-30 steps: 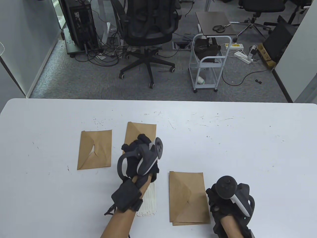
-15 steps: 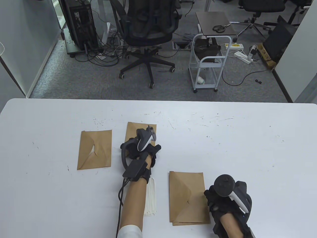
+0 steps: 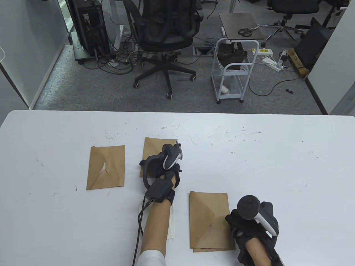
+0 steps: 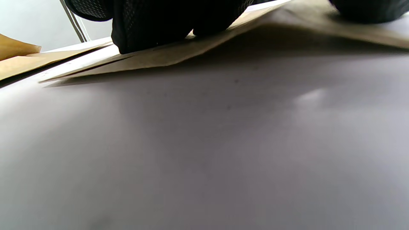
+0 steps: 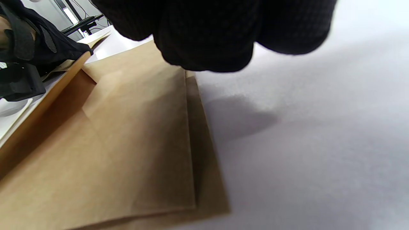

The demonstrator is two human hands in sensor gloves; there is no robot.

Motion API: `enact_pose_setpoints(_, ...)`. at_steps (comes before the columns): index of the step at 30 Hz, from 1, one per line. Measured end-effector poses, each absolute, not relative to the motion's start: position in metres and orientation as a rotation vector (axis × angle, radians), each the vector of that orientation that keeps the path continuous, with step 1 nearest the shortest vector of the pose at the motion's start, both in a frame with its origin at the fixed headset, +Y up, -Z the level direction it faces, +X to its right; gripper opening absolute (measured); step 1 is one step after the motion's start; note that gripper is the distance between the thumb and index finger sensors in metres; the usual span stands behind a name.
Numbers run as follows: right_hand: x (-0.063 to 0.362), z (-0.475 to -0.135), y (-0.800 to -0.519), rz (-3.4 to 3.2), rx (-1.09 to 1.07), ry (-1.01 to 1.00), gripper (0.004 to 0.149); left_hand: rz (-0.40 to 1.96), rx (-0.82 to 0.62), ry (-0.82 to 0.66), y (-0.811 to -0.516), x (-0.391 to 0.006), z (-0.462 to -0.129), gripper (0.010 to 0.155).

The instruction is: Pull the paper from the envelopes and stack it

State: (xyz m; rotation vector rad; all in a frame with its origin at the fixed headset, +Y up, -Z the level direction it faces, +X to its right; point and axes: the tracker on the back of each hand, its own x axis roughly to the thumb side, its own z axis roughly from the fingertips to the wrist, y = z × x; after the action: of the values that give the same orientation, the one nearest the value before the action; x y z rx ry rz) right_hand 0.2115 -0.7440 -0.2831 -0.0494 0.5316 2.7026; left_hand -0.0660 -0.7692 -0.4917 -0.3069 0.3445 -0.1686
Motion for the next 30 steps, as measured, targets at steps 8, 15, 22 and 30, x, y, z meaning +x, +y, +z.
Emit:
enact_pose_setpoints(8, 0.212, -0.283, -0.743, 2.699, -0.052, 0.537, 0.039, -0.168, -0.303, 0.32, -0.772, -0.065, -0.492, 0.077)
enact_pose_setpoints(15, 0.213, -0.284, -0.741, 2.708, -0.053, 0.509, 0.039, -0.14, -0.133, 0.332, -0.763, -0.073, -0.487, 0.064)
enact_pose_setpoints(22, 0.214, -0.285, -0.74, 2.711, -0.066, 0.478, 0.039, -0.132, -0.021, 0.217, -0.732, -0.076, -0.458, 0.064)
enact_pose_setpoints(30, 0.219, -0.282, -0.734, 2.685, -0.077, 0.314, 0.048, -0.068, 0.189, -0.003, -0.669, -0.059, -0.373, 0.065)
